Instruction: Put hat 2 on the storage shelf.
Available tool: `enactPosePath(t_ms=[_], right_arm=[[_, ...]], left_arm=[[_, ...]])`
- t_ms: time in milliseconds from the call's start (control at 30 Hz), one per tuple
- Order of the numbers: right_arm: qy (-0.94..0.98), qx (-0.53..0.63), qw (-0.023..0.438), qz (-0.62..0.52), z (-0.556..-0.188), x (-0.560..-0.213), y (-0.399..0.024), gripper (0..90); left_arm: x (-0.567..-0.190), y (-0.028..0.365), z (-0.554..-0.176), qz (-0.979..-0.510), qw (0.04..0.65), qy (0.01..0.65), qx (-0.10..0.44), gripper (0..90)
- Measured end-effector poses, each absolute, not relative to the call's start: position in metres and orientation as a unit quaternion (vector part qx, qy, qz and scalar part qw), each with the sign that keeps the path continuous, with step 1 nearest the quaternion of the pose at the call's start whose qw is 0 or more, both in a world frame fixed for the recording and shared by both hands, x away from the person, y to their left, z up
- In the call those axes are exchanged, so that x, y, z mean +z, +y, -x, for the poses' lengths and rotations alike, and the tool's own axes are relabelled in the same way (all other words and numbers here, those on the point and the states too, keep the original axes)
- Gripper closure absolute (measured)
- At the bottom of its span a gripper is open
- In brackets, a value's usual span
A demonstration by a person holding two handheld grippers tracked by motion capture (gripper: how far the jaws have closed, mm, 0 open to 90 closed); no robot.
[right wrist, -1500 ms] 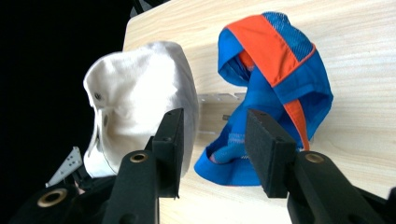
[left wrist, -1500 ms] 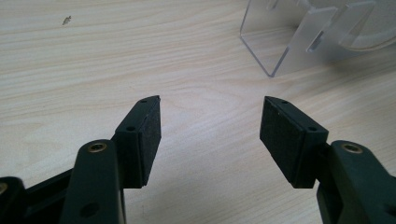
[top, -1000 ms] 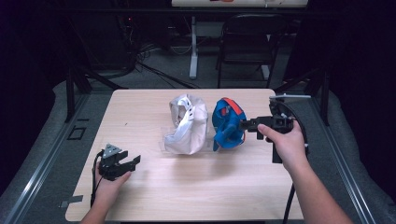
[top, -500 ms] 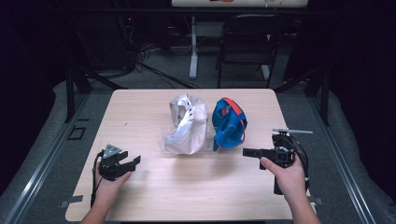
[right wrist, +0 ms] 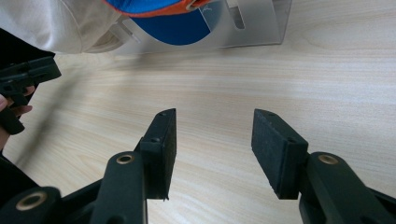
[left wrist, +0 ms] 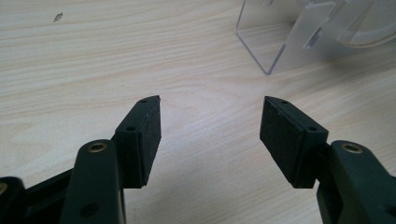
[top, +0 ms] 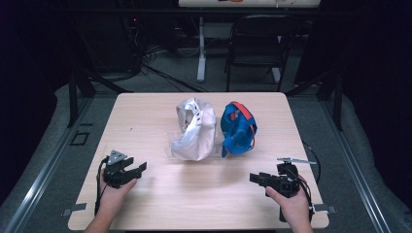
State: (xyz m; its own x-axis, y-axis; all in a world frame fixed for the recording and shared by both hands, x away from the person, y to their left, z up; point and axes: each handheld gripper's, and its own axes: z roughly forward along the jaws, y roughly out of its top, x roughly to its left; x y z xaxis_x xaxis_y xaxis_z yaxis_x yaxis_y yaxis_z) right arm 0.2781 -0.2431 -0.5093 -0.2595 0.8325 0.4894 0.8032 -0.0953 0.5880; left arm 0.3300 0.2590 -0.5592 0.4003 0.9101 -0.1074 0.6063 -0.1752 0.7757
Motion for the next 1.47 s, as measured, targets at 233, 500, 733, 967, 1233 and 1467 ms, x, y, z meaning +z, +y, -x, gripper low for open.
enactPosePath(t_ms=[233, 500, 733, 967, 1233, 1467], right_arm=[[0.672, 0.434, 0.04, -0.598, -0.271, -0.523, -0.243, 49.8], [0.667, 0.439, 0.056, -0.599, -0.266, -0.537, -0.249, 49.7], [0.675, 0.429, 0.076, -0.595, -0.268, -0.543, -0.245, 52.2], [0.701, 0.42, 0.133, -0.56, -0.272, -0.545, -0.234, 52.4], [0.72, 0.409, 0.136, -0.544, -0.275, -0.557, -0.232, 50.0], [0.707, 0.421, 0.156, -0.547, -0.278, -0.561, -0.238, 45.8]], left_arm=[[-0.56, 0.259, -0.33, -0.743, 0.388, 0.51, 0.193, 39.1], [-0.56, 0.259, -0.33, -0.743, 0.389, 0.51, 0.191, 39.1], [-0.561, 0.256, -0.33, -0.744, 0.389, 0.509, 0.189, 39.1], [-0.561, 0.255, -0.332, -0.749, 0.388, 0.504, 0.183, 39.1], [-0.563, 0.253, -0.333, -0.751, 0.387, 0.501, 0.185, 39.1], [-0.564, 0.251, -0.333, -0.755, 0.383, 0.498, 0.184, 39.1]])
